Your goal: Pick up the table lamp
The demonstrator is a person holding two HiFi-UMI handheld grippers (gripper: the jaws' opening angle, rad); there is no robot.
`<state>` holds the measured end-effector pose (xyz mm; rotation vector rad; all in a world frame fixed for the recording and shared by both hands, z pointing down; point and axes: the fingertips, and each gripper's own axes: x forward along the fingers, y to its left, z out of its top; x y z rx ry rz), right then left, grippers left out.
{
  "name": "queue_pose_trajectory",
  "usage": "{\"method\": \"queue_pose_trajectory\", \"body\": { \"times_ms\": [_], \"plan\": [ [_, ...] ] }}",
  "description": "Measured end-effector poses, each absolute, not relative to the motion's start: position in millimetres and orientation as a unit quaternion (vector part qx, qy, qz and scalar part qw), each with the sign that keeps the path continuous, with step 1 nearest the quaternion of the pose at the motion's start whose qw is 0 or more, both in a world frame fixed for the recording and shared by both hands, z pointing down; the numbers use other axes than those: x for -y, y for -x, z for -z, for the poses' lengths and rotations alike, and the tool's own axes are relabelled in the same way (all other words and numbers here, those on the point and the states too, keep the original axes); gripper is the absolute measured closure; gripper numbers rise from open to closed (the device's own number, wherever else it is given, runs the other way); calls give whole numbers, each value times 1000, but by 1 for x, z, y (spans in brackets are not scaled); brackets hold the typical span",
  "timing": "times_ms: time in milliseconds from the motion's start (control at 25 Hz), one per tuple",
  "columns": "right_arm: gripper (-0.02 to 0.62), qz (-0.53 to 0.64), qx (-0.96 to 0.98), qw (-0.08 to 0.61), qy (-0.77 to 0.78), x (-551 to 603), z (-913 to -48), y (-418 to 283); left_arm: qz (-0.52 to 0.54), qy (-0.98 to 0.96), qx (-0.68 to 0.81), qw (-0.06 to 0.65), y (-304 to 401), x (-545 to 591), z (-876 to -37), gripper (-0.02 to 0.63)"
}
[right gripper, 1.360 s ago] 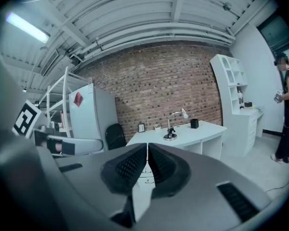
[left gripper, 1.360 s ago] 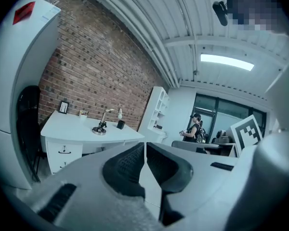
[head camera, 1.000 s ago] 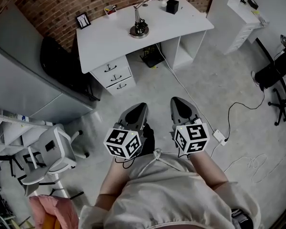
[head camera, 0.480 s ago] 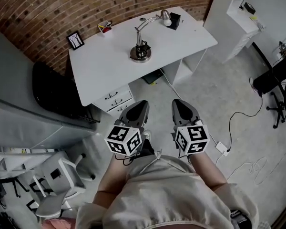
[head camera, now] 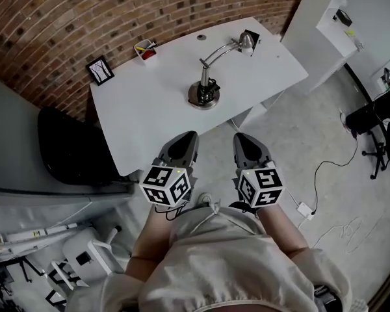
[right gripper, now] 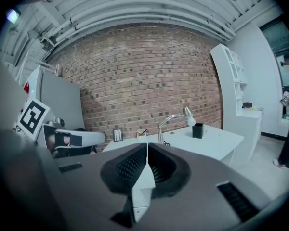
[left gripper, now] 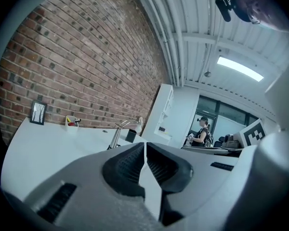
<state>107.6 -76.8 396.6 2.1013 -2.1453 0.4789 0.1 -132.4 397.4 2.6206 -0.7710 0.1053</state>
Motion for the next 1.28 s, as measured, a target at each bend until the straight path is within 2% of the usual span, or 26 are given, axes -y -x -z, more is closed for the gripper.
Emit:
{"method": "queue_pose_trajectory", "body": {
  "times_ms": [240,600,1040,1280],
  "plan": [
    [566,-173,712,74,-676,118,-414,-107,-47,-924,294,240,4,168,-426,577],
    [566,-171,745,79,-640,194,-427,-135,-49,-897,361,251,-3,224,-446,577],
    [566,-190,814,146,-530,292,-464,-184,-51,-855,445,260,-62,306,-455,577],
    [565,-169,861,155,-455,321,-482,-178,-54,-830,490,260,-80,328,-474,577]
  ]
}}
